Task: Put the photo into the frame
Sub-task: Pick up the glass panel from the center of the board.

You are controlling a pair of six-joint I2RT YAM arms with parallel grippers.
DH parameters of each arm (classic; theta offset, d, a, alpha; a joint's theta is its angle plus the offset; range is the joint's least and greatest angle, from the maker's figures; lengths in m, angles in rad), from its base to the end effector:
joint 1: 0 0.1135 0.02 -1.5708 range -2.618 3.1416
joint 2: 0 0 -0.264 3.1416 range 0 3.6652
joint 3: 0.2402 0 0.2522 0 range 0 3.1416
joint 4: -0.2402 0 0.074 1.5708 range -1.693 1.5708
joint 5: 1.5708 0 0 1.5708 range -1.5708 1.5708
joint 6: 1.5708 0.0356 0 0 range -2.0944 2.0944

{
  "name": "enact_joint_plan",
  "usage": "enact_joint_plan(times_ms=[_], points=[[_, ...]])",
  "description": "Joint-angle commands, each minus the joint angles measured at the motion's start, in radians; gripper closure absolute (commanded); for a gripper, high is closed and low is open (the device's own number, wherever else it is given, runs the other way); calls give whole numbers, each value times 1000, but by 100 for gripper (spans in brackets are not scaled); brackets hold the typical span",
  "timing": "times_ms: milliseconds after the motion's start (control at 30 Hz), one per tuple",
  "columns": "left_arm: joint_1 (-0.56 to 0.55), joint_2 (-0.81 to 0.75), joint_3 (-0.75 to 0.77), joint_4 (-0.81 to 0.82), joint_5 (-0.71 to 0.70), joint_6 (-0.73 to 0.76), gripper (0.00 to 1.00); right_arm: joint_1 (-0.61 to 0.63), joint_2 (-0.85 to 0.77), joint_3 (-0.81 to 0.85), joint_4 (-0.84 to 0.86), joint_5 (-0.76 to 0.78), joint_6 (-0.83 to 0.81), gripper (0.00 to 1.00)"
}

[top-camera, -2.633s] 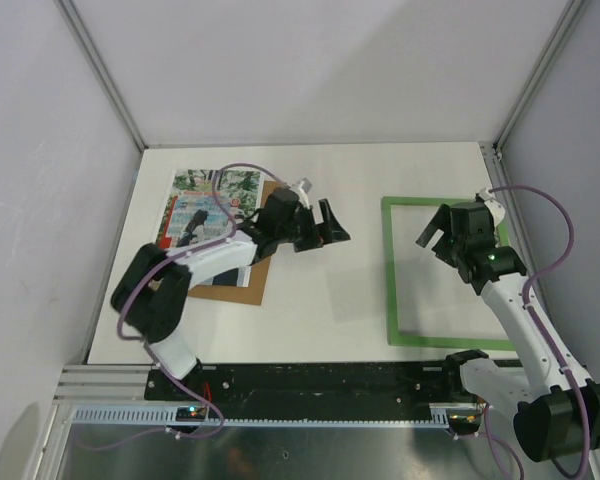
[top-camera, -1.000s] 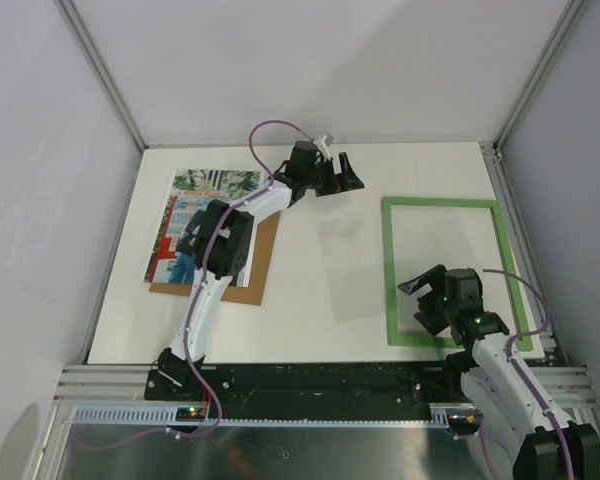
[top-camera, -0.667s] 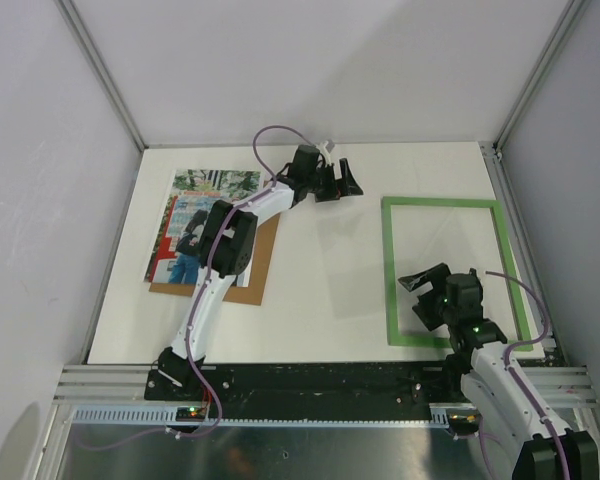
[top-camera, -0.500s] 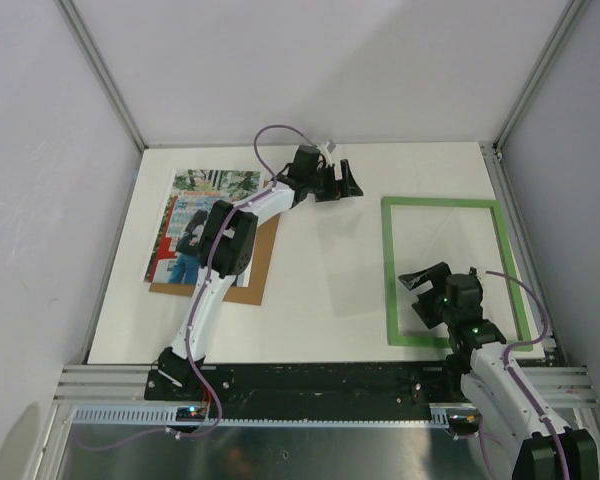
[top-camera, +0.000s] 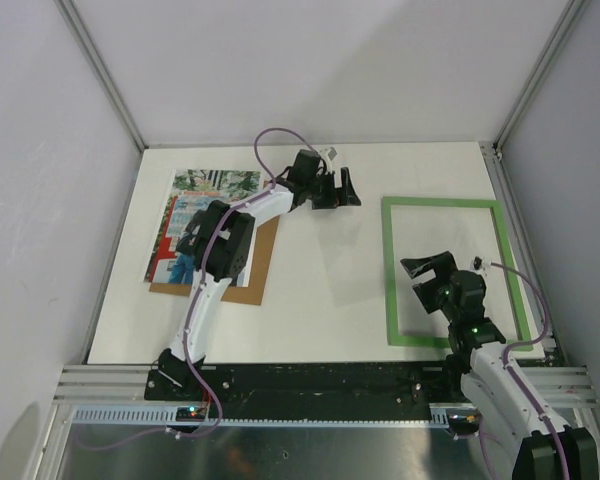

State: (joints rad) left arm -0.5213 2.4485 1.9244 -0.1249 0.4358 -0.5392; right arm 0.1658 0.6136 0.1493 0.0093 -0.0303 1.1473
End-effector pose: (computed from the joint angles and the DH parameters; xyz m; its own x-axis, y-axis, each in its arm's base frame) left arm 0.4693 -0.2869 0.1473 -0.8313 -0.0593 -0.5527 0.3686 0.6854 -0.6280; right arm 0.1463 0.0256 0.1613 -0.3530 0.8648 -0.3570 0.3163 0.4694 0.8244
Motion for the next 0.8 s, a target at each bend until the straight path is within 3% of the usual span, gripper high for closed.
enact_joint_plan(times_ms=[0, 533, 767], points=[[-12, -19, -72, -160, -38, 21, 0, -7, 24, 15, 141, 30, -15, 2], [-27, -52, -116, -180, -5, -10, 0, -39, 217, 20, 428, 67, 55, 12], [-30, -43, -106, -191, 5, -7, 0, -47, 339, 28, 550, 43, 78, 24]])
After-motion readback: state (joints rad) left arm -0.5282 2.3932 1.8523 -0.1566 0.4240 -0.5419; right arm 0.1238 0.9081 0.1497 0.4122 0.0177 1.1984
